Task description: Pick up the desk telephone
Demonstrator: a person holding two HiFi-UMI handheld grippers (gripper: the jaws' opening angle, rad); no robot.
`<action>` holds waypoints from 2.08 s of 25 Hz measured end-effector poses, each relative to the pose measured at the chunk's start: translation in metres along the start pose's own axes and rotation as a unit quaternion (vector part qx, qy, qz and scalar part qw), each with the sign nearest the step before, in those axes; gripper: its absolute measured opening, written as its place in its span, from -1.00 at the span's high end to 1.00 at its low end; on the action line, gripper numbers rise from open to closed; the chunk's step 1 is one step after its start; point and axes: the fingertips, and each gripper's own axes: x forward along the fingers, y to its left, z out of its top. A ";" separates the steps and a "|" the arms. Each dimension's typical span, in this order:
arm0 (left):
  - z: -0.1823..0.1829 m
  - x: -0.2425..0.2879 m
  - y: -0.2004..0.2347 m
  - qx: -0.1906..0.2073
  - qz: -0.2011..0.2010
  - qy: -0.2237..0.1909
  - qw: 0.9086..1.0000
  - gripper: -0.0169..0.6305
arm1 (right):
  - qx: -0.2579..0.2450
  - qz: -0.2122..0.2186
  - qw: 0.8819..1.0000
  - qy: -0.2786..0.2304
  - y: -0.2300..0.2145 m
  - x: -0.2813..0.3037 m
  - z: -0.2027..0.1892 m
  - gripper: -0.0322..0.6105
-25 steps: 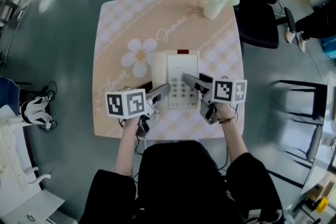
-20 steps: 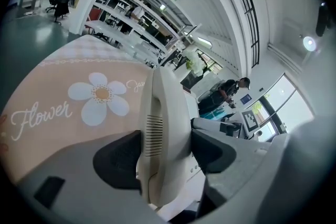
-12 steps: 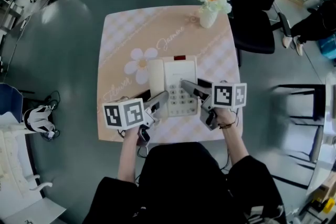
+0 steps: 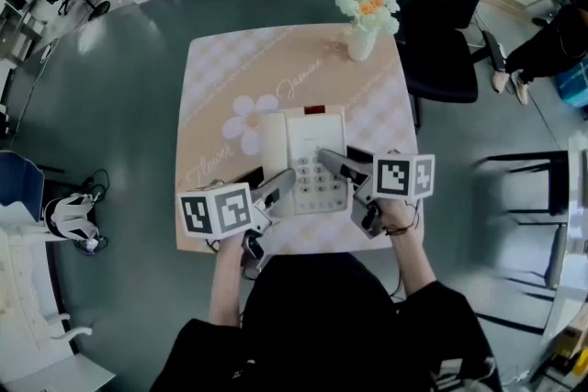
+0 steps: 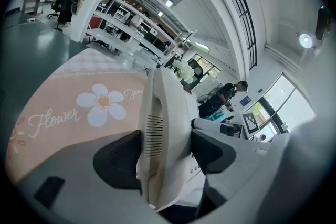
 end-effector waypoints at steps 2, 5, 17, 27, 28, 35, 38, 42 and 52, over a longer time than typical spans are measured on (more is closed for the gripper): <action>0.001 -0.004 -0.004 0.002 -0.001 -0.003 1.000 0.04 | -0.002 0.000 1.000 -0.004 0.005 -0.004 0.001 0.13; 0.001 -0.011 -0.010 -0.001 -0.005 -0.006 1.000 0.04 | -0.005 -0.001 1.000 -0.008 0.012 -0.010 0.002 0.14; -0.003 -0.030 -0.029 0.006 -0.002 -0.022 1.000 0.04 | -0.005 0.010 1.000 -0.021 0.031 -0.029 -0.001 0.14; -0.004 -0.044 -0.041 0.015 0.001 -0.035 0.999 0.04 | -0.009 0.017 0.999 -0.027 0.044 -0.040 -0.003 0.14; -0.004 -0.045 -0.042 0.016 0.001 -0.036 0.999 0.04 | -0.009 0.018 0.999 -0.028 0.045 -0.041 -0.003 0.14; -0.005 -0.052 -0.050 0.029 0.003 -0.042 0.999 0.04 | -0.009 0.024 0.999 -0.040 0.052 -0.052 -0.003 0.15; -0.003 -0.054 -0.054 0.031 0.000 -0.044 0.999 0.04 | -0.015 0.034 0.998 -0.046 0.058 -0.054 0.000 0.14; -0.001 -0.057 -0.058 0.036 -0.004 -0.047 0.998 0.04 | -0.016 0.022 0.998 -0.049 0.059 -0.058 0.001 0.15; -0.001 -0.059 -0.056 0.040 0.001 -0.047 0.998 0.04 | -0.021 0.026 0.998 -0.051 0.061 -0.058 0.002 0.15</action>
